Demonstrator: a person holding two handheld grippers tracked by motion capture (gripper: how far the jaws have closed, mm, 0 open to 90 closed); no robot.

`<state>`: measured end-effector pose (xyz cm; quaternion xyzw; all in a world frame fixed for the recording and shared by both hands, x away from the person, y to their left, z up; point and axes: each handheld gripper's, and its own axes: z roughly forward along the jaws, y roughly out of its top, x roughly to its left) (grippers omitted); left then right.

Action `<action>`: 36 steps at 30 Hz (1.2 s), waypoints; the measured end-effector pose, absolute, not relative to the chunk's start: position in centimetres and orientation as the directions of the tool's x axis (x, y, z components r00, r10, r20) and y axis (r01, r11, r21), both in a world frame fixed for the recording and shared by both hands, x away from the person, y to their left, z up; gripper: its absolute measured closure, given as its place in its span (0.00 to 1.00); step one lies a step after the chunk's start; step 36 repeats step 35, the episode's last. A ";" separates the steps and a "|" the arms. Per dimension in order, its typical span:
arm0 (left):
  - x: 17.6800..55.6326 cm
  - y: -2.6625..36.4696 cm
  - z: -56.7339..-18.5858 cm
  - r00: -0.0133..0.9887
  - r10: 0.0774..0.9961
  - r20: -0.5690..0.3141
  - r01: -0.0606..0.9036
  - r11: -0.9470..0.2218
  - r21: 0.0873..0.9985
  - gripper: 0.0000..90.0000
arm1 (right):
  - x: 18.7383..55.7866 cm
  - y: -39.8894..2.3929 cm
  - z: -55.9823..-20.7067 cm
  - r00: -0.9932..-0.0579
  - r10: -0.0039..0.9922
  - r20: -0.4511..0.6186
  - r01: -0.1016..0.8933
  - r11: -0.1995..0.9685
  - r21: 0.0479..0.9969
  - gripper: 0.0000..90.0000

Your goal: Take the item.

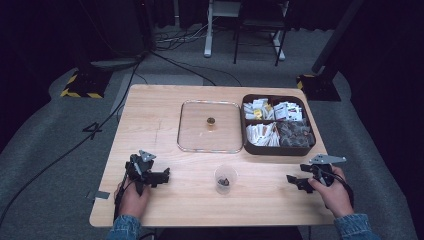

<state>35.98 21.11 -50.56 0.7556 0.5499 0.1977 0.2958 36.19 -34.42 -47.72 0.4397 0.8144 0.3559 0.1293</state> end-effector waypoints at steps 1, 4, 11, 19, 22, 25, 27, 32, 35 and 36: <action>36.0 21.1 -50.6 0.317 0.948 -0.026 0.714 -0.220 0.664 0.00 | 36.1 -34.4 -47.9 -0.576 0.810 0.109 0.631 0.355 0.690 0.22; 36.0 21.1 -50.6 0.319 0.947 -0.026 0.714 -0.222 0.664 0.00 | 36.0 -34.2 -48.6 -0.577 0.808 0.114 0.635 0.357 0.685 0.22; 36.0 21.1 -50.6 0.319 0.947 -0.026 0.714 -0.222 0.664 0.00 | 35.7 -34.1 -49.5 -0.578 0.812 0.085 0.617 0.366 0.697 0.22; 36.0 21.1 -50.6 0.319 0.947 -0.026 0.714 -0.222 0.664 0.00 | 35.3 -33.6 -50.2 -0.593 0.805 -0.001 0.559 0.412 0.720 0.17; 36.0 21.1 -50.6 0.319 0.947 -0.026 0.714 -0.222 0.664 0.00 | 35.2 -33.4 -50.4 -0.586 0.811 -0.009 0.550 0.405 0.730 0.14; 36.0 21.1 -50.6 0.319 0.947 -0.026 0.714 -0.222 0.664 0.00 | 35.2 -33.4 -50.4 -0.585 0.811 -0.009 0.550 0.405 0.730 0.14; 36.0 21.1 -50.6 0.317 0.948 -0.026 0.714 -0.220 0.665 0.00 | 35.2 -33.4 -50.4 -0.585 0.811 -0.009 0.550 0.405 0.731 0.14; 36.0 21.1 -50.6 0.319 0.947 -0.025 0.714 -0.223 0.664 0.00 | 35.3 -33.4 -50.4 -0.587 0.810 -0.005 0.549 0.403 0.732 0.14; 36.0 21.1 -50.6 0.317 0.948 -0.026 0.714 -0.220 0.665 0.00 | 35.3 -33.4 -50.4 -0.587 0.809 -0.004 0.549 0.402 0.733 0.14; 36.0 21.1 -50.6 0.317 0.948 -0.026 0.714 -0.220 0.665 0.00 | 35.3 -33.4 -50.4 -0.587 0.809 -0.004 0.549 0.402 0.733 0.14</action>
